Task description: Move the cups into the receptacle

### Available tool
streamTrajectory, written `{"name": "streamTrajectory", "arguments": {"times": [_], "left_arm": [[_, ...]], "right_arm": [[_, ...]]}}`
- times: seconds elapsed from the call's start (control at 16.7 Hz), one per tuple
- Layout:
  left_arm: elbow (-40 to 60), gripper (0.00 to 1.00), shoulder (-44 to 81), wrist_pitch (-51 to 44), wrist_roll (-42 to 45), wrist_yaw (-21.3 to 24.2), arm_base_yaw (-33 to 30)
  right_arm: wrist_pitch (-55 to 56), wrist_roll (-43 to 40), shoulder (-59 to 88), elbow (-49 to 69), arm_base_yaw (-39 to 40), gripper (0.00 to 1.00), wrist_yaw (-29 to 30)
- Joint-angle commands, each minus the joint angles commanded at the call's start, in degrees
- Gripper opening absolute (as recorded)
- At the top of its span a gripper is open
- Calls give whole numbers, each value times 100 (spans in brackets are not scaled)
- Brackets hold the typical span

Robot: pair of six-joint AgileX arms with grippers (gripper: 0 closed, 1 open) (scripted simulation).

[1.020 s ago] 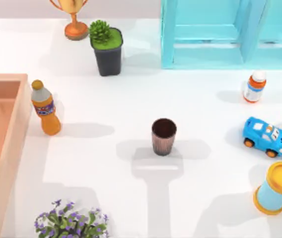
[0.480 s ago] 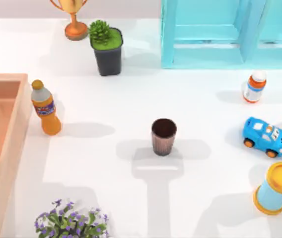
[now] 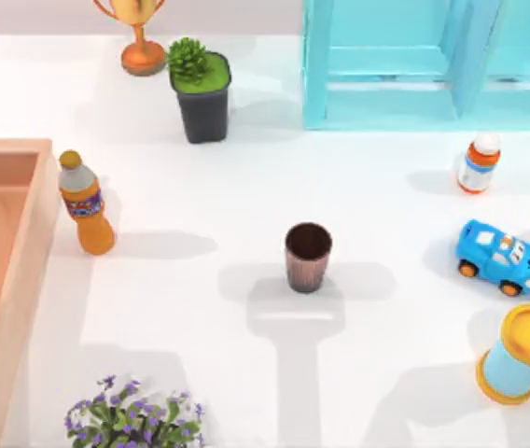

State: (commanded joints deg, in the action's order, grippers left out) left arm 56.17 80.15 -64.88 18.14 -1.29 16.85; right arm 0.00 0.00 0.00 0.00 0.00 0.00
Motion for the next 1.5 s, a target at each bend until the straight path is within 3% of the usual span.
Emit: {"name": "streamTrajectory", "arguments": {"times": [0.6,1.02,1.26,1.5], "left_arm": [[2103,100,1,-2085,-44,14,-28],[2257,100,81,-2203,-102,10,-80],[3115,100,925,-2536,-748,-7,-771],[4923,100,2458,-2973,-1942,24,-1981]], "right_arm": [[0,0,0,0,0,100,0],[0,0,0,0,0,100,0],[0,0,0,0,0,100,0],[0,0,0,0,0,100,0]]}}
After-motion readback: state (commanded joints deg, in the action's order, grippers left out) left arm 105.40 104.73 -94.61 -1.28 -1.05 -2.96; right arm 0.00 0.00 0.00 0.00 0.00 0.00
